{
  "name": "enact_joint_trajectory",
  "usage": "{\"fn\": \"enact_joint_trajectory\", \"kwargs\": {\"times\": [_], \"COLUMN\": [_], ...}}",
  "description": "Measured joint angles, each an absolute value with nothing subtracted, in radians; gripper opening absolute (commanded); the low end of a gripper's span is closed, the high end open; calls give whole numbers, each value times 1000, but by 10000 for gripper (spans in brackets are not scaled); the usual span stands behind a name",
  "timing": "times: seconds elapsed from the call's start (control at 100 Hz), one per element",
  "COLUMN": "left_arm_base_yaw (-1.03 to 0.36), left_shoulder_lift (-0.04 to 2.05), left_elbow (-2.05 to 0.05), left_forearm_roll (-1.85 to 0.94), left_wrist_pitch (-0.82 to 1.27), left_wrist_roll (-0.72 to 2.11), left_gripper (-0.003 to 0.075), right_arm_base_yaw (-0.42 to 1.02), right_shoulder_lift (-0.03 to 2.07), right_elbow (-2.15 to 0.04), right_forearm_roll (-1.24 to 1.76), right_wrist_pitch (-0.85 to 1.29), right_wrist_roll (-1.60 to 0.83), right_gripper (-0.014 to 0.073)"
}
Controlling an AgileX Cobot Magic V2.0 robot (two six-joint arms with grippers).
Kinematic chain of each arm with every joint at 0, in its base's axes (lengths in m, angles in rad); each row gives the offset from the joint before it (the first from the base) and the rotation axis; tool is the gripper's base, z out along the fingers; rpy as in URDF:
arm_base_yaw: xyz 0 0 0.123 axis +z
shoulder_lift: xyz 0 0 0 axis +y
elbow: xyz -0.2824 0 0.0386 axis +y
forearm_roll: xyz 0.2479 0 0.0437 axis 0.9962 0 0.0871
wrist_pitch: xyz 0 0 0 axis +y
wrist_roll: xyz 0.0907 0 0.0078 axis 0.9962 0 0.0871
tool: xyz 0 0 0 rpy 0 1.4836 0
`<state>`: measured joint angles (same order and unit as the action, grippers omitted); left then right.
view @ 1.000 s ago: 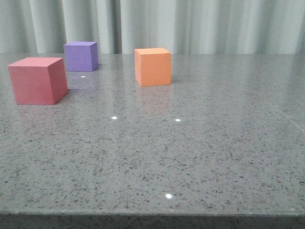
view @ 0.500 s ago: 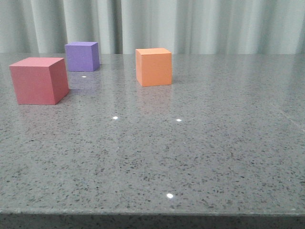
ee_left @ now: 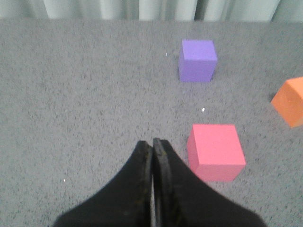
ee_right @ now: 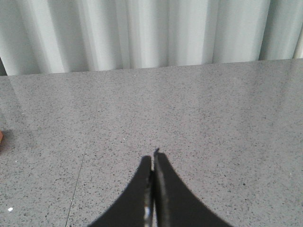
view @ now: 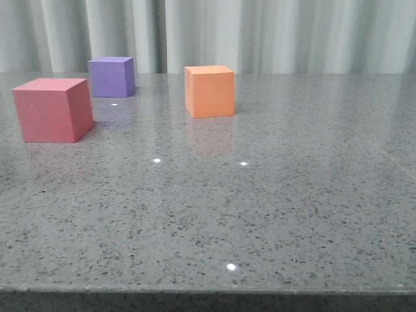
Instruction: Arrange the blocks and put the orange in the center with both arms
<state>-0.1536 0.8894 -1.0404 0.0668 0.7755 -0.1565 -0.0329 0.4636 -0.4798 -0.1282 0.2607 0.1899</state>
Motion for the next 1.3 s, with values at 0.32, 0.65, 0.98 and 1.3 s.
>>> {"fn": "enact_joint_trajectory", "kwargs": {"times": [0.32, 0.65, 0.98, 1.3], "left_arm_base_yaw": [-154, -154, -161, -408], "left_shoulder_lift": [956, 960, 1005, 1312], "left_elbow": [-1040, -1040, -1108, -1343], "left_forearm_roll": [75, 75, -11, -13], "left_wrist_pitch": [854, 854, 845, 845], "left_wrist_roll": [-156, -156, -156, -233], "left_gripper": [706, 556, 552, 552], "right_arm_base_yaw": [-33, -33, -33, -33], "right_shoulder_lift": [464, 464, 464, 464], "right_elbow": [-480, -480, -480, -480], "right_forearm_roll": [-128, -128, -128, -128], "right_wrist_pitch": [261, 259, 259, 259], "right_wrist_roll": [190, 190, 190, 190], "right_gripper": [-69, -69, -69, -69]}}
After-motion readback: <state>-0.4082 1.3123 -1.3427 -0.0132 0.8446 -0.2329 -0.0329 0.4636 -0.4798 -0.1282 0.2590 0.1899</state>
